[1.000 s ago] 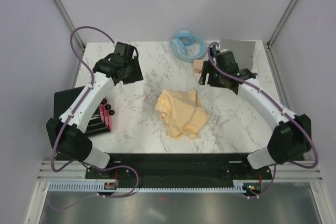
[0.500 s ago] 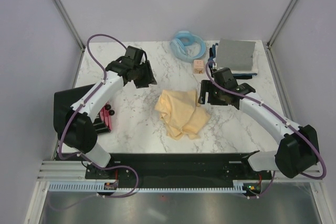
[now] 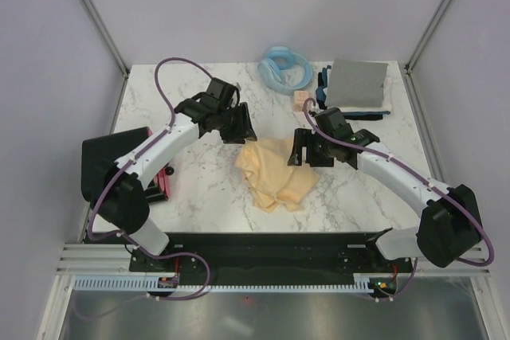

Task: Fold and stack the t-shirts

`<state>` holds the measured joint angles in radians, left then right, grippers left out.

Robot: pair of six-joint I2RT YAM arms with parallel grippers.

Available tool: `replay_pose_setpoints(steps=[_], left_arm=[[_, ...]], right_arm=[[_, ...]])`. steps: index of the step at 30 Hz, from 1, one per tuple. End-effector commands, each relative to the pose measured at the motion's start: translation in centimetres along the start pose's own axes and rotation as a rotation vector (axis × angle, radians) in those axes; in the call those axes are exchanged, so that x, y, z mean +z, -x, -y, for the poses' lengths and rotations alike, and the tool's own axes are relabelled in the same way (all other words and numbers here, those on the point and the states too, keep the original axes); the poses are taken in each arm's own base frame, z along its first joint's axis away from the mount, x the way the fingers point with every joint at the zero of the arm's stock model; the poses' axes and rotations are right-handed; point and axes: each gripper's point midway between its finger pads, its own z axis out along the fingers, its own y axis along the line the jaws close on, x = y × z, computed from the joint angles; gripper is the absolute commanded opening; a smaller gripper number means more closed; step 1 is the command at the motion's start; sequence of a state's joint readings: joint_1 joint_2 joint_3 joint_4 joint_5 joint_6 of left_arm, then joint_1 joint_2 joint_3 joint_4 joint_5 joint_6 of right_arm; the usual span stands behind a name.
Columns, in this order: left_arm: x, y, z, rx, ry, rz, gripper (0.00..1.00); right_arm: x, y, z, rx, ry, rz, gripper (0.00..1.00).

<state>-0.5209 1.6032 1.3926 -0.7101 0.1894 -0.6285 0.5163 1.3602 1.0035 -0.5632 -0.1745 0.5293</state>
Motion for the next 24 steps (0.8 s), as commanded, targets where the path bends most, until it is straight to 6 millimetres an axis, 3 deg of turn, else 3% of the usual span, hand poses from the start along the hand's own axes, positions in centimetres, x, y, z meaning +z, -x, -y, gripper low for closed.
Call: replay_pose_setpoints(steps=[1, 8, 15, 24], left_arm=[[0.5, -0.8, 0.8, 0.013, -0.021, -0.021, 0.50], [1.8, -1.8, 0.5, 0.051, 0.016, -0.051, 0.49], [0.4, -0.8, 1.2, 0.084, 0.018, -0.010, 0.50], [0.3, -0.7, -0.4, 0.126, 0.104, -0.021, 0.50]], right_arm=[[-0.4, 0.5, -0.3, 0.019, 0.015, 0.045, 0.82], [-1.1, -0.1, 0.1, 0.035, 0.010, 0.060, 0.82], [-1.8, -0.3, 0.4, 0.031, -0.005, 0.063, 0.82], [-1.7, -0.3, 0.6, 0.033, -0.016, 0.064, 0.83]])
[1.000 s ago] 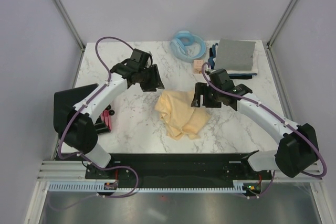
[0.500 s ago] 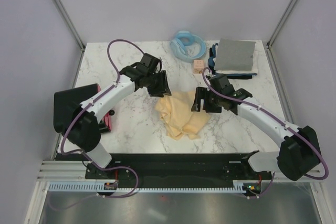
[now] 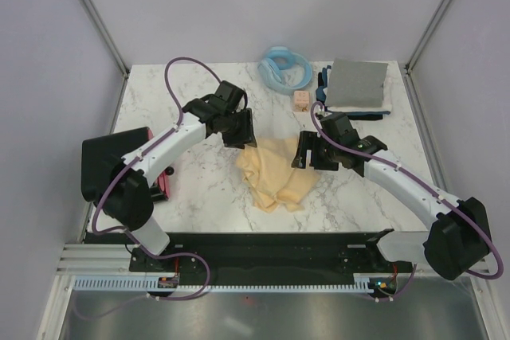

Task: Fold and stack the t-shirts

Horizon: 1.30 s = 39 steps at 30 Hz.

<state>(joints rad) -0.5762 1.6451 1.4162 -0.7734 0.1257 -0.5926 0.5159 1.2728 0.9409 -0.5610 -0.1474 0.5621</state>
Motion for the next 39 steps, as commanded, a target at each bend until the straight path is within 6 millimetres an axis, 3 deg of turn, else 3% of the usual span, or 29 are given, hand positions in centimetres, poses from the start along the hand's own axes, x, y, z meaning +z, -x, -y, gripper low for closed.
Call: replay_pose_setpoints(steps=[1, 11, 14, 15, 16, 21, 24, 28, 33, 36, 39], left_arm=[[-0.7, 1.3, -0.2, 0.059, 0.032, 0.037, 0.50], [2.4, 1.3, -1.1, 0.093, 0.073, -0.005, 0.48], [3.5, 1.4, -1.2, 0.107, 0.078, -0.021, 0.34], [3.7, 1.3, -1.2, 0.109, 0.079, -0.027, 0.23], [3.7, 1.5, -1.1, 0.107, 0.075, -0.022, 0.19], [3.1, 1.9, -0.4, 0.120, 0.041, 0.003, 0.09], [2.2, 2.4, 0.0, 0.133, 0.024, 0.039, 0.02], [0.1, 3.8, 1.4, 0.148, -0.024, 0.103, 0.02], [-4.6, 5.7, 3.9, 0.116, -0.110, 0.210, 0.02], [-7.6, 5.5, 5.6, 0.138, -0.164, 0.256, 0.02], [-10.4, 3.1, 8.2, 0.247, -0.251, 0.271, 0.02]], right_arm=[[-0.5, 0.5, 0.0, 0.004, -0.007, 0.029, 0.82], [-0.2, -0.5, 0.9, 0.014, -0.033, 0.010, 0.83], [0.1, -0.9, 1.3, 0.017, -0.045, 0.000, 0.83], [0.2, -1.2, 1.5, 0.019, -0.050, -0.006, 0.83], [0.3, -1.2, 1.5, 0.021, -0.053, -0.006, 0.82], [0.7, -1.2, 2.0, 0.023, -0.077, -0.010, 0.82], [1.1, -1.1, 2.1, 0.013, -0.082, -0.016, 0.81], [1.5, -0.8, 2.4, -0.002, -0.103, -0.013, 0.79], [1.7, 0.3, 3.6, -0.016, -0.169, 0.007, 0.79], [2.2, 0.7, 4.2, -0.008, -0.182, -0.002, 0.80], [2.6, 1.2, 5.1, 0.015, -0.195, 0.027, 0.81]])
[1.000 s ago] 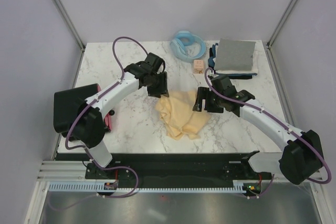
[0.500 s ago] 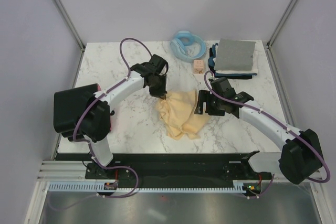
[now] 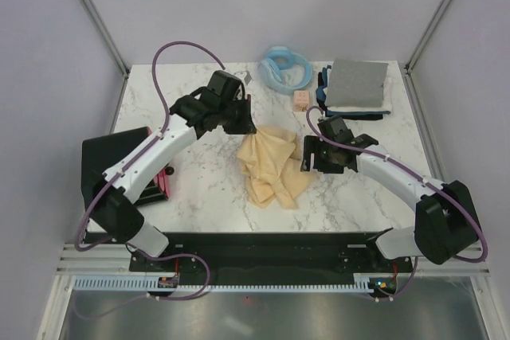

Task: Fold and stack the t-shirts

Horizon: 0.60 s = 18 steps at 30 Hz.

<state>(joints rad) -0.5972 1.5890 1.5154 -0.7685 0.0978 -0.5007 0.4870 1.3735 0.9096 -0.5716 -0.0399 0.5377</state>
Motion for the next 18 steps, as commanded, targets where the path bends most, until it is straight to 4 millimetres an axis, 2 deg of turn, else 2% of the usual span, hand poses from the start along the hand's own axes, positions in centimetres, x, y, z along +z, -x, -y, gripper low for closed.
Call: replay_pose_setpoints(steps=[1, 2, 3, 5, 7, 10, 15, 17, 18], left_arm=[[-6.7, 0.8, 6.3, 0.140, -0.202, 0.139, 0.02], [-7.5, -0.2, 7.8, 0.183, -0.248, 0.134, 0.02], [-9.7, -0.4, 8.9, 0.217, -0.301, 0.165, 0.02], [-12.3, -0.5, 10.6, 0.250, -0.363, 0.204, 0.02], [-15.9, 0.2, 11.8, 0.240, -0.429, 0.269, 0.02], [-19.4, 1.0, 12.2, 0.215, -0.470, 0.342, 0.02], [-22.9, 1.9, 11.9, 0.231, -0.481, 0.442, 0.02], [-23.3, 2.2, 11.6, 0.240, -0.464, 0.460, 0.02], [-23.0, 2.3, 11.4, 0.243, -0.450, 0.457, 0.02]], right_arm=[[-0.1, 2.9, 0.8, 0.023, -0.030, 0.103, 0.80], [-0.1, 3.4, 1.6, 0.059, -0.046, 0.125, 0.81], [-0.1, 3.7, 2.1, 0.079, -0.053, 0.135, 0.81], [-0.4, 4.7, 3.1, 0.148, -0.059, 0.161, 0.80], [-0.4, 5.3, 3.4, 0.182, -0.048, 0.166, 0.80], [-0.2, 6.8, 3.5, 0.179, -0.045, 0.189, 0.79], [-1.8, 8.7, 3.0, 0.168, -0.027, 0.252, 0.79], [-2.3, 9.1, 2.9, 0.155, -0.014, 0.275, 0.80], [-2.6, 8.9, 2.2, 0.141, 0.024, 0.268, 0.80]])
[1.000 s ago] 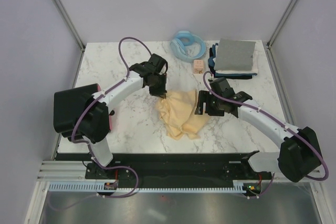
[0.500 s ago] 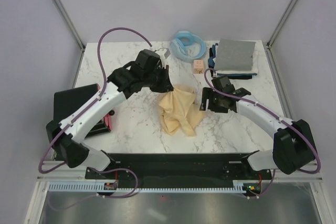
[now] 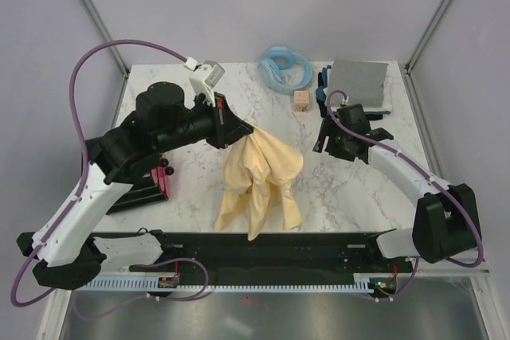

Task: Fold and stack the t-shirts

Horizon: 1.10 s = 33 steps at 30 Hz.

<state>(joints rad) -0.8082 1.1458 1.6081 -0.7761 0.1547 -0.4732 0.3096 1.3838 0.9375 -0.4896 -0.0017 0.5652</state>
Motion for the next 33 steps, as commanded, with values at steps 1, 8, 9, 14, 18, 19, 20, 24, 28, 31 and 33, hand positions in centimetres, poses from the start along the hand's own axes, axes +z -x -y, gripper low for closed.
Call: replay_pose_setpoints(steps=[1, 8, 9, 14, 18, 19, 20, 24, 28, 31, 33], left_arm=[[-1.0, 2.5, 0.3, 0.052, 0.014, 0.082, 0.02], [4.1, -1.4, -1.4, -0.007, 0.037, -0.081, 0.02], [4.7, -1.8, -1.6, -0.003, 0.041, -0.095, 0.02], [10.8, -6.4, -3.5, -0.016, 0.042, -0.306, 0.02], [14.0, -9.1, -1.6, -0.002, -0.029, -0.436, 0.02], [14.0, -8.5, -0.7, 0.016, -0.041, -0.417, 0.02], [14.0, -8.5, -0.1, 0.033, -0.042, -0.408, 0.02], [13.3, -8.2, -1.7, 0.067, 0.038, -0.369, 0.02], [11.8, -10.1, -3.0, 0.087, 0.058, -0.395, 0.02], [11.1, -11.7, -2.7, 0.085, 0.011, -0.426, 0.02], [11.2, -13.6, -2.0, 0.058, -0.059, -0.500, 0.02]], right_arm=[[-2.2, 2.6, -3.0, -0.036, 0.141, 0.081, 0.80], [-3.6, 1.3, -2.0, -0.002, 0.146, 0.106, 0.80], [-4.3, 1.3, -2.0, -0.004, 0.154, 0.124, 0.80], [-4.7, -0.4, -0.4, -0.006, 0.115, 0.102, 0.80], [-5.5, -0.6, 0.3, -0.009, 0.100, 0.112, 0.81], [-5.8, -0.7, 0.2, -0.013, 0.108, 0.111, 0.82], [-6.0, -0.9, 0.0, -0.014, 0.123, 0.107, 0.82], [-7.0, -2.0, -0.7, -0.018, 0.186, 0.086, 0.82], [-7.3, -2.7, -0.6, 0.005, 0.214, 0.099, 0.81], [-6.7, -3.5, -0.8, 0.014, 0.235, 0.065, 0.81], [-6.5, -3.3, -0.7, 0.017, 0.218, 0.063, 0.81]])
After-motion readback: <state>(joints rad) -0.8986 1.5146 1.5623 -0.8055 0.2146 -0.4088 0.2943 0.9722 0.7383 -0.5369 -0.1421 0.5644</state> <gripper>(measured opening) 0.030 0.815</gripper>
